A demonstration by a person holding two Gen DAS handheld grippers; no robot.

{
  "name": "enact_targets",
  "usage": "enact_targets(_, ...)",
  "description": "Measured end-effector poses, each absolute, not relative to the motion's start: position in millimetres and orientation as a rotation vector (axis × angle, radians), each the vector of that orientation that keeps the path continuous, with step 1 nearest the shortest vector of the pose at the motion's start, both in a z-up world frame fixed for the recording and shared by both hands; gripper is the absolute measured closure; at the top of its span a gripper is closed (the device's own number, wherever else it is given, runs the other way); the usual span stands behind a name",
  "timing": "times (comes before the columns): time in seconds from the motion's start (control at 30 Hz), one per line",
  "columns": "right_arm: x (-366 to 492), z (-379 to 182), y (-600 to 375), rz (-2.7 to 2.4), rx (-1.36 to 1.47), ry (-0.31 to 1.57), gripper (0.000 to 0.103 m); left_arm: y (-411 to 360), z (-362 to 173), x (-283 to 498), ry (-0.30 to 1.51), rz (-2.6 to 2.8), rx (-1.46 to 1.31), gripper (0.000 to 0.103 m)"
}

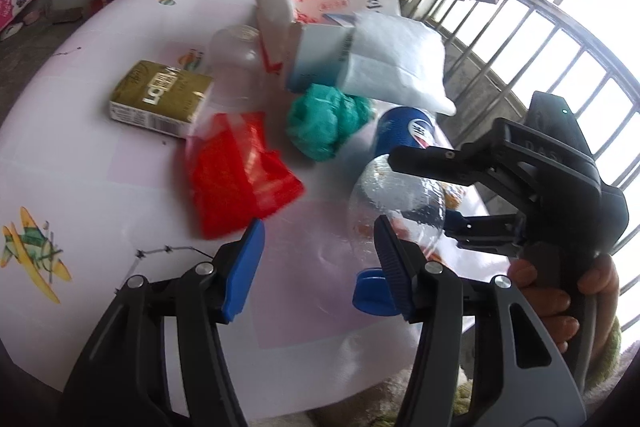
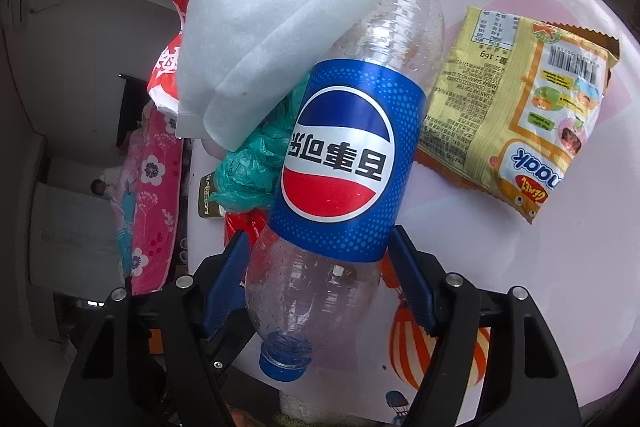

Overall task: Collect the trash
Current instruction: 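Grasp the Pepsi bottle with the right tool while the left tool grasps the red wrapper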

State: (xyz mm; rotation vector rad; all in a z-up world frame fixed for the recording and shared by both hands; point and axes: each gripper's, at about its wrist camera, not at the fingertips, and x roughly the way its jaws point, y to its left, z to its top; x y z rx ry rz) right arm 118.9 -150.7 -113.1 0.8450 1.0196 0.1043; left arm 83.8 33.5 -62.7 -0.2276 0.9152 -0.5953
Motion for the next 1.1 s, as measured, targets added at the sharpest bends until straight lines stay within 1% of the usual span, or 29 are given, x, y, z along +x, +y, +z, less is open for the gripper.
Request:
enact_targets(0.17,113.3,-111.0,-152.0,0.097,0.822,1.042,0.035,31.3,-56.8,77.7,0.907,-0.62,-0.221,0.051)
enact_targets(0.37,106.7,-106.2,-156.4,0.058,0.729,1.072,0.035,41.8,-50.7,80.5,0.879,-0.558,-0.196,0.051)
enact_targets(0.63,108.3,-104.9,-141.0,0.021,0.592,1.053,0.034,59.9,-52.4,112.8,0.911,-0.402,-0.183,0.048)
enact_targets(0.67,109.2,-104.9,-138.7,0.021,0.58,1.051,0.034,58.4,-52.4,115.8,0.916,-0.388,-0.172,0.045)
enact_targets(0.7,110.6,-105.3,-135.8,0.021,0.566,1.048,0.034,56.0,-52.2,121.1,0.921,-0.371,-0.157,0.039)
enact_targets(0.83,110.1,-106.6,-135.6,0.028,0.555,1.037,0.034,44.8,-55.3,137.4,0.936,-0.344,-0.102,0.031)
enact_targets(1.0,108.5,-112.4,-149.7,0.043,0.597,1.032,0.034,39.3,-69.6,156.3,0.991,-0.291,-0.13,0.03)
enact_targets(1.1,109.1,-116.7,-152.9,0.057,0.625,1.035,0.034,37.1,-72.7,157.0,0.98,-0.289,-0.128,0.032)
